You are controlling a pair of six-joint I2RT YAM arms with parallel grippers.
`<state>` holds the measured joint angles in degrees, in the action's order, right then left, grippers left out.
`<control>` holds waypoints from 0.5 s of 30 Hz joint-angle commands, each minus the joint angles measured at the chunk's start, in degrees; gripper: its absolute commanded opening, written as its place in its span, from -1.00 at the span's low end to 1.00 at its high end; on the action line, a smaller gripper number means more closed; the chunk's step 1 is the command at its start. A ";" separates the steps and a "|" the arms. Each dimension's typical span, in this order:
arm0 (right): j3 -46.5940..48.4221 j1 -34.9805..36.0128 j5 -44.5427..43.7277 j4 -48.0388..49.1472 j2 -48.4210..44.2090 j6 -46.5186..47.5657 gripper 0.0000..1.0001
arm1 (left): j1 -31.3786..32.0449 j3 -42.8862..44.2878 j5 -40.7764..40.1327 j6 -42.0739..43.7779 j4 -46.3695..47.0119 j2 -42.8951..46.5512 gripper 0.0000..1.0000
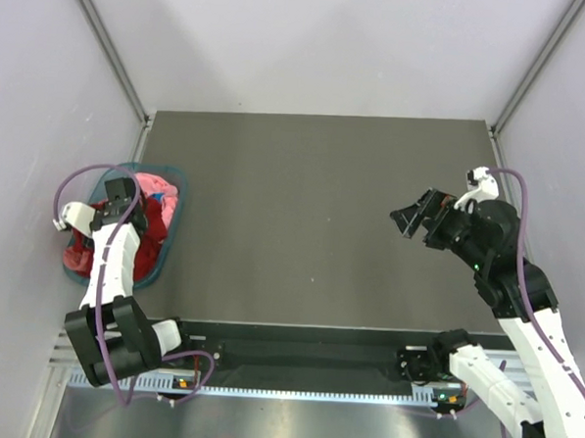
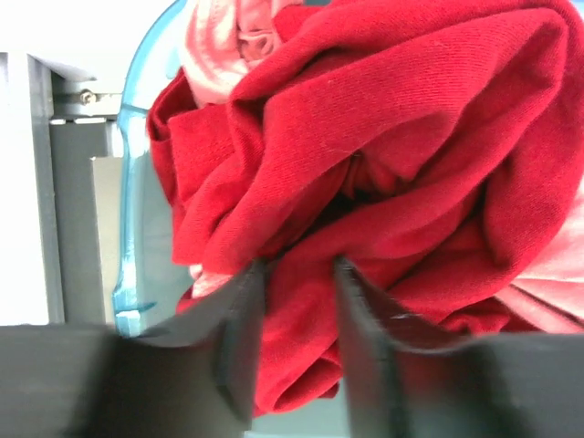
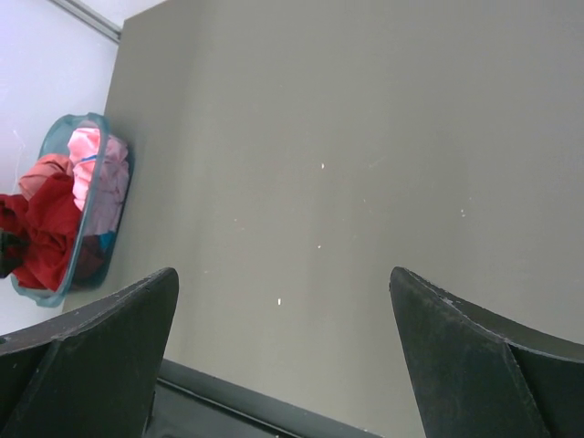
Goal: Fold and stack the t-shirts
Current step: Grab the tshirt from the pile
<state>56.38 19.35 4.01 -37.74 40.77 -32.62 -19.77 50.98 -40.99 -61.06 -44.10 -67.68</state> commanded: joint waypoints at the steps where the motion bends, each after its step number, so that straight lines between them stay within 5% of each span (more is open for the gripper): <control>1: 1.72 -0.28 0.03 1.87 -1.75 1.07 0.99 | -0.45 -0.88 1.16 0.85 5.94 -0.17 -0.36; 2: 1.72 -0.20 -0.05 1.96 -1.75 1.07 1.00 | -0.53 -1.41 1.70 2.16 7.00 0.00 -0.54; 3: 1.89 -0.19 -0.06 1.88 -1.40 1.16 0.99 | -0.45 -1.58 2.31 2.87 7.70 0.27 -0.99; 7: 3.21 -0.28 0.21 1.26 -0.52 1.24 0.99 | -0.53 0.43 5.47 5.68 8.59 3.33 -1.00; 11: 2.77 -0.19 0.47 1.78 -1.05 1.25 0.99 | -0.36 7.53 23.37 16.64 14.09 11.24 -1.00; 15: 2.15 -0.28 0.82 2.32 -1.14 0.63 0.99 | 0.08 14.22 43.31 16.68 16.41 13.98 -1.00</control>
<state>56.77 19.35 4.23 -37.69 40.12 -32.14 -20.01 57.91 -15.46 -47.72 -36.36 -56.34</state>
